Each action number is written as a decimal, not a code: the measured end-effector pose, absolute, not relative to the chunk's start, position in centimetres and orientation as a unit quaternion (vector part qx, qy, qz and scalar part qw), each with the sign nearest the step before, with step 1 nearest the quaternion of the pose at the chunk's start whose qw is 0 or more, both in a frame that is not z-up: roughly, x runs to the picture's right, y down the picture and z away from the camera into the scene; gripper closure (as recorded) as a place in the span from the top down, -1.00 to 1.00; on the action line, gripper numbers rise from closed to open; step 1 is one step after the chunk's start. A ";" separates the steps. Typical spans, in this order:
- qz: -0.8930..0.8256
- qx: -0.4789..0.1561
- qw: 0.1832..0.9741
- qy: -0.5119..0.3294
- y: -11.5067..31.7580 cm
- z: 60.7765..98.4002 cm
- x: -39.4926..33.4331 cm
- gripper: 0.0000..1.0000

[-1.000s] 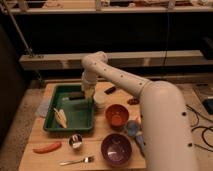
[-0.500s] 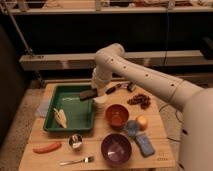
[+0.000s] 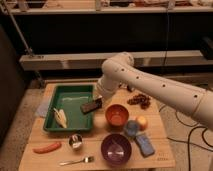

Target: Place eraser in metal cup

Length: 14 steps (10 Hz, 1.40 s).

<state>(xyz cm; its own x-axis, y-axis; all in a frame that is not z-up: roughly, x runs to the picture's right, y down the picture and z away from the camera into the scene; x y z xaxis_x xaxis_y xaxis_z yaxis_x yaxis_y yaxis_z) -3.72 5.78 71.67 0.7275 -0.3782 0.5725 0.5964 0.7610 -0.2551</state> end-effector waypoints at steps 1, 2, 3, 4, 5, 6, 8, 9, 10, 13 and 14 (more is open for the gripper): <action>-0.273 -0.221 0.896 -0.270 7.1 70.9 -5.4 -1.00; -0.276 -0.225 0.890 -0.286 8.2 70.3 -7.1 -1.00; -0.279 -0.227 0.885 -0.297 9.0 69.7 -8.3 -1.00; -0.283 -0.231 0.878 -0.309 10.2 68.8 -9.5 -1.00; -0.285 -0.240 0.872 -0.317 11.3 68.2 -10.3 -1.00; -0.283 -0.249 0.870 -0.319 12.0 67.8 -10.3 -1.00; -0.277 -0.268 0.870 -0.307 13.9 67.0 -9.5 -1.00; -0.280 -0.272 0.872 -0.296 14.8 67.1 -9.1 -1.00; -0.286 -0.271 0.873 -0.286 15.5 67.2 -9.3 -1.00; -0.297 -0.270 0.874 -0.272 17.6 67.7 -10.3 -1.00; -0.301 -0.267 0.875 -0.270 18.1 67.9 -11.1 -1.00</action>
